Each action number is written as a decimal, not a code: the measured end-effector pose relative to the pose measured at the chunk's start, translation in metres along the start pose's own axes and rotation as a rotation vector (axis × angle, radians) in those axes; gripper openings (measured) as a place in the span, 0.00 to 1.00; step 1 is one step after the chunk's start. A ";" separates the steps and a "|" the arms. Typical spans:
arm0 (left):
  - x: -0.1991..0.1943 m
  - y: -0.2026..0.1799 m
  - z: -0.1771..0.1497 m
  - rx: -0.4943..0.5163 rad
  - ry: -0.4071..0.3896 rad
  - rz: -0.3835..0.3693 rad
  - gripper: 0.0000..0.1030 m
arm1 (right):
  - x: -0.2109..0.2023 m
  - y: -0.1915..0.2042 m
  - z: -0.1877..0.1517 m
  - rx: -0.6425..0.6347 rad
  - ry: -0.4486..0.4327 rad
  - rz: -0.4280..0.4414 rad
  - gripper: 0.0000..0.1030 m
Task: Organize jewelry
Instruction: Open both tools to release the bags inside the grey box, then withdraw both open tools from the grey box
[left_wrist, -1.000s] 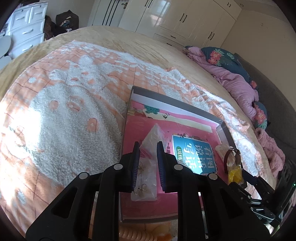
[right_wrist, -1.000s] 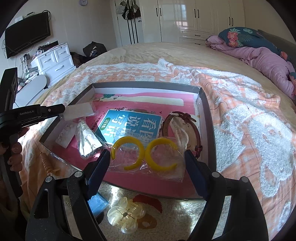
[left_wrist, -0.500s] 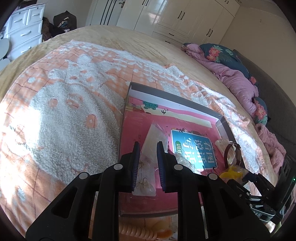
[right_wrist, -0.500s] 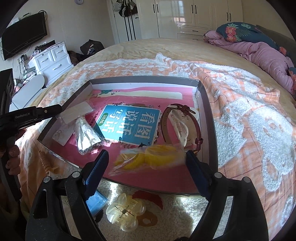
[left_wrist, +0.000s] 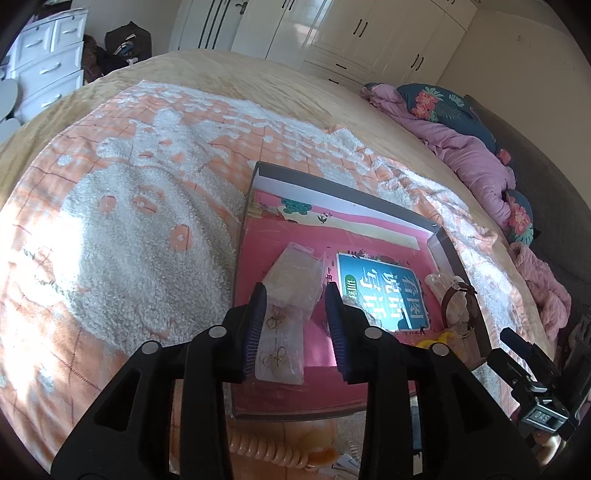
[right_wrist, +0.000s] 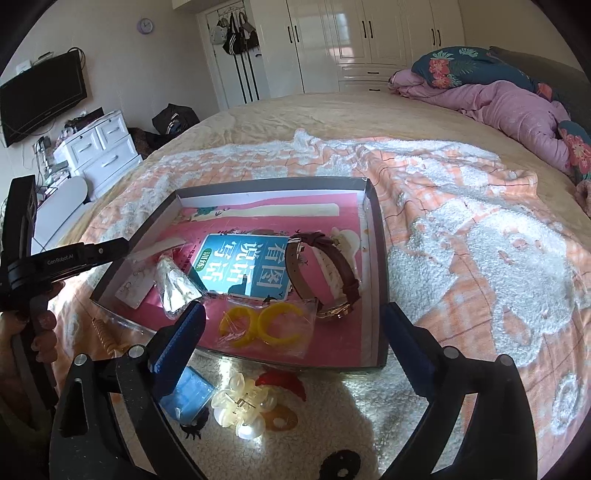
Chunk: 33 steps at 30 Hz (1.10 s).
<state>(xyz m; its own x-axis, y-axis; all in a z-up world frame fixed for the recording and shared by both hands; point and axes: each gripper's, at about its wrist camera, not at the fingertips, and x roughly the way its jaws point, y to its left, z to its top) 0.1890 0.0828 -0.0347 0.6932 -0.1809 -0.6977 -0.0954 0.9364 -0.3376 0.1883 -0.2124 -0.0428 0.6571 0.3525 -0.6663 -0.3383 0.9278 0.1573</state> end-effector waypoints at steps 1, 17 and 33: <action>-0.002 -0.001 0.000 0.004 -0.001 0.001 0.29 | -0.003 -0.001 0.000 0.004 -0.007 0.000 0.93; -0.048 -0.022 -0.008 0.031 -0.052 -0.008 0.87 | -0.047 -0.009 0.002 0.008 -0.080 0.007 0.94; -0.099 -0.030 -0.019 0.043 -0.101 -0.011 0.91 | -0.090 -0.008 0.003 -0.013 -0.144 0.008 0.94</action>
<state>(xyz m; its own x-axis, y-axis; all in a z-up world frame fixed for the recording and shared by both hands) 0.1096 0.0674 0.0323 0.7626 -0.1617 -0.6263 -0.0584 0.9471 -0.3157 0.1338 -0.2517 0.0181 0.7442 0.3744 -0.5531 -0.3520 0.9236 0.1516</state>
